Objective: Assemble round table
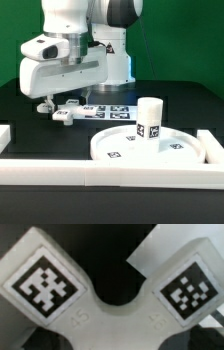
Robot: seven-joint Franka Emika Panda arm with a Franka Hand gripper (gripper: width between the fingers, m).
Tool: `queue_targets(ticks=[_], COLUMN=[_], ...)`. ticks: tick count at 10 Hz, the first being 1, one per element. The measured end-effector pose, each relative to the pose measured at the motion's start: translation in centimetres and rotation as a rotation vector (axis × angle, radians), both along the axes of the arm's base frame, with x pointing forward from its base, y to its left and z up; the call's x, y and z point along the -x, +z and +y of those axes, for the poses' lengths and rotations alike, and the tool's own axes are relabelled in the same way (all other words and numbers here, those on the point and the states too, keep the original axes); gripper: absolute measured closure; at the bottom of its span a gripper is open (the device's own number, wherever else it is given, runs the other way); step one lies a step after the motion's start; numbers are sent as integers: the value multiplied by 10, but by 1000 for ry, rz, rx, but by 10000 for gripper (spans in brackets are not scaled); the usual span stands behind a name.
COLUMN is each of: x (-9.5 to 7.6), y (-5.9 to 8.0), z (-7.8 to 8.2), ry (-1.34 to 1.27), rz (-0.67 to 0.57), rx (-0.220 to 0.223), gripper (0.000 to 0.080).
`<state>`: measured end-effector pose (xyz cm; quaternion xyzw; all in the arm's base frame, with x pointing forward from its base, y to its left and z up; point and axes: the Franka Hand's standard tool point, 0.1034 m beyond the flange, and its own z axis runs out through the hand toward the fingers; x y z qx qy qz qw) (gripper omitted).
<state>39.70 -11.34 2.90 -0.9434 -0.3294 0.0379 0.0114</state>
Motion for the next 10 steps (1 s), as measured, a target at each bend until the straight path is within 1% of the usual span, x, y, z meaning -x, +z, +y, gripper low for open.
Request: queue_targets(ticks=[6,7,10], x=[0,0,0], y=[-2,-3,-3], z=[-2,-2,-2], ry=[-6,-6,-7], rz=[3,4,4], rx=[1,2,1], gripper=[162,360,357])
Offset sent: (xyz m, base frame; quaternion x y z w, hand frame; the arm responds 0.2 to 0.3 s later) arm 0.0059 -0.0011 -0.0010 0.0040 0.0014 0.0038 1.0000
